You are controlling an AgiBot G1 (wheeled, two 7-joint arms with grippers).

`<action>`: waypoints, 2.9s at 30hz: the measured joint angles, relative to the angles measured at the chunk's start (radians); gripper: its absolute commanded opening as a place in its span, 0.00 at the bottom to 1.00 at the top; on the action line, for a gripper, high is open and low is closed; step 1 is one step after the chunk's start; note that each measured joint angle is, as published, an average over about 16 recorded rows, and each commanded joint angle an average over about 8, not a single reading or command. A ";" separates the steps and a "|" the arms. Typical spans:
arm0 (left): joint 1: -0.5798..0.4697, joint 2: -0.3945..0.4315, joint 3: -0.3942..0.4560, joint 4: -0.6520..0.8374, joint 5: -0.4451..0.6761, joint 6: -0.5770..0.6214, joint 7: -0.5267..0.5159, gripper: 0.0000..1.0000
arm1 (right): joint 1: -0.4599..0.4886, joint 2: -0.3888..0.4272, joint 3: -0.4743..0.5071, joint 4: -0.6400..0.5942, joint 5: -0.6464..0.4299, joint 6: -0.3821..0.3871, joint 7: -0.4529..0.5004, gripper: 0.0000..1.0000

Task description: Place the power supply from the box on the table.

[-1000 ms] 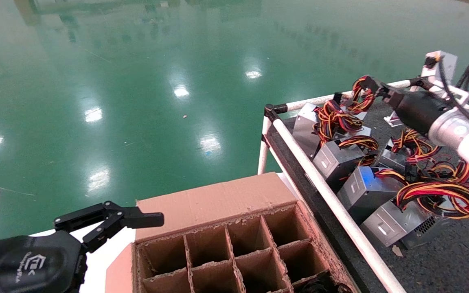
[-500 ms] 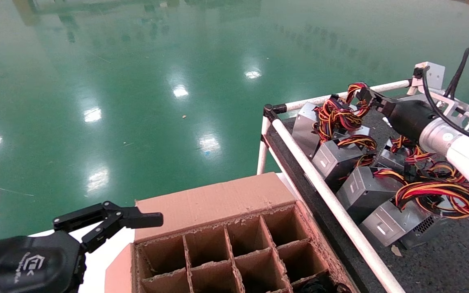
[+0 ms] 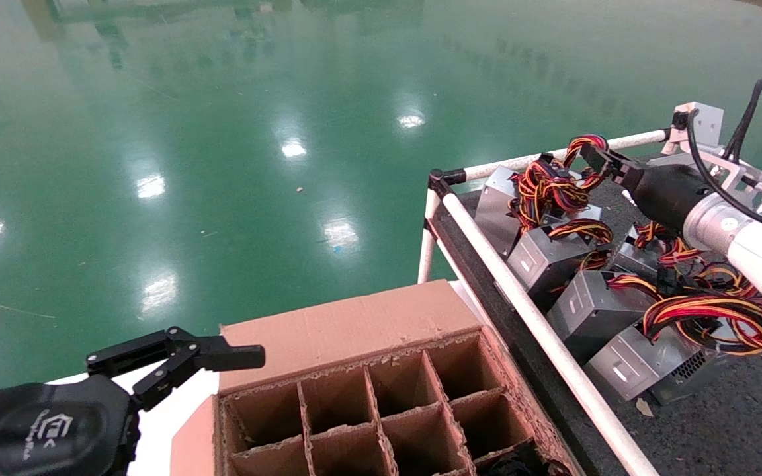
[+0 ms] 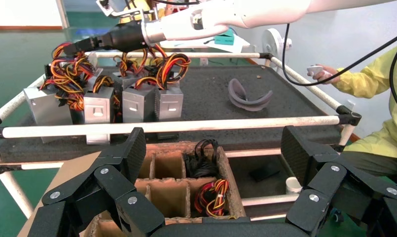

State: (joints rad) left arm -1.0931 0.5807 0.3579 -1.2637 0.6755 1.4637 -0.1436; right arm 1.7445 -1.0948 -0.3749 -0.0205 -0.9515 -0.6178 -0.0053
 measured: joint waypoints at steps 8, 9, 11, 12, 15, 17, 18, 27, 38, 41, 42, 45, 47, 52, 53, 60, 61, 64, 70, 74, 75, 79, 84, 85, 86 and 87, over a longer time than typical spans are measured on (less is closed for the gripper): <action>0.000 0.000 0.000 0.000 0.000 0.000 0.000 1.00 | 0.010 0.041 -0.010 -0.010 -0.015 -0.032 0.008 1.00; 0.000 0.000 0.000 0.000 0.000 0.000 0.000 1.00 | 0.014 0.046 -0.012 -0.011 -0.017 -0.036 0.010 1.00; 0.000 0.000 0.000 0.000 0.000 0.000 0.000 1.00 | 0.021 0.055 -0.015 -0.014 -0.022 -0.043 0.013 1.00; 0.000 0.000 0.000 0.000 0.000 0.000 0.000 1.00 | 0.025 0.059 -0.017 -0.015 -0.024 -0.047 0.015 1.00; 0.000 0.000 0.000 0.000 0.000 0.000 0.000 1.00 | 0.039 0.068 -0.020 -0.016 -0.028 -0.055 0.020 1.00; 0.000 0.000 0.000 0.000 0.000 0.000 0.000 1.00 | 0.047 0.072 -0.022 -0.015 -0.031 -0.060 0.022 1.00; 0.000 0.000 0.000 0.000 0.000 0.000 0.000 1.00 | 0.051 0.074 -0.022 -0.014 -0.032 -0.062 0.023 1.00; 0.000 0.000 0.000 0.000 0.000 0.000 0.000 1.00 | 0.045 0.097 -0.018 0.051 -0.022 -0.106 0.029 1.00; 0.000 0.000 0.000 0.001 0.000 0.000 0.000 1.00 | -0.069 0.160 0.000 0.260 0.018 -0.235 0.054 1.00; 0.000 0.000 0.000 0.001 -0.001 0.000 0.000 1.00 | -0.107 0.181 0.006 0.326 0.031 -0.275 0.063 1.00; 0.000 0.000 0.000 0.001 -0.001 0.000 0.000 1.00 | -0.120 0.187 0.008 0.348 0.035 -0.289 0.066 1.00; 0.000 0.000 0.000 0.001 -0.001 0.000 0.000 1.00 | -0.157 0.208 0.014 0.413 0.048 -0.329 0.074 1.00; 0.000 0.000 0.000 0.001 -0.001 0.000 0.000 1.00 | -0.182 0.221 0.018 0.456 0.056 -0.356 0.080 1.00; 0.000 0.000 0.001 0.001 -0.001 0.000 0.000 1.00 | -0.245 0.255 0.028 0.565 0.077 -0.423 0.095 1.00; 0.000 0.000 0.001 0.001 -0.001 0.000 0.000 1.00 | -0.257 0.261 0.030 0.587 0.081 -0.436 0.097 1.00; 0.000 0.000 0.001 0.001 -0.001 0.000 0.000 1.00 | -0.345 0.309 0.044 0.739 0.111 -0.530 0.118 1.00; 0.000 0.000 0.001 0.001 -0.001 0.000 0.000 1.00 | -0.357 0.315 0.046 0.761 0.115 -0.543 0.121 1.00; 0.000 0.000 0.001 0.001 -0.001 0.000 0.000 1.00 | -0.395 0.336 0.052 0.826 0.128 -0.583 0.129 1.00; 0.000 0.000 0.001 0.001 -0.001 0.000 0.000 1.00 | -0.470 0.376 0.064 0.957 0.153 -0.664 0.147 1.00; 0.000 0.000 0.001 0.001 -0.001 0.000 0.001 1.00 | -0.520 0.403 0.072 1.045 0.170 -0.718 0.158 1.00; 0.000 0.000 0.001 0.001 -0.001 0.000 0.001 1.00 | -0.533 0.410 0.074 1.067 0.175 -0.731 0.161 1.00; 0.000 0.000 0.001 0.001 -0.001 0.000 0.001 1.00 | -0.583 0.437 0.082 1.153 0.191 -0.785 0.173 1.00; 0.000 0.000 0.001 0.001 -0.001 0.000 0.001 1.00 | -0.637 0.466 0.090 1.248 0.210 -0.843 0.185 1.00; 0.000 0.000 0.001 0.001 -0.001 0.000 0.001 1.00 | -0.646 0.470 0.091 1.264 0.213 -0.852 0.187 1.00; 0.000 0.000 0.001 0.001 -0.001 -0.001 0.001 1.00 | -0.654 0.475 0.093 1.278 0.215 -0.861 0.189 1.00; 0.000 0.000 0.001 0.001 -0.001 -0.001 0.001 1.00 | -0.661 0.479 0.094 1.291 0.218 -0.869 0.190 1.00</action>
State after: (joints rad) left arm -1.0932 0.5803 0.3587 -1.2630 0.6746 1.4632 -0.1430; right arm 1.0832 -0.6160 -0.2809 1.2702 -0.7336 -1.4867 0.1851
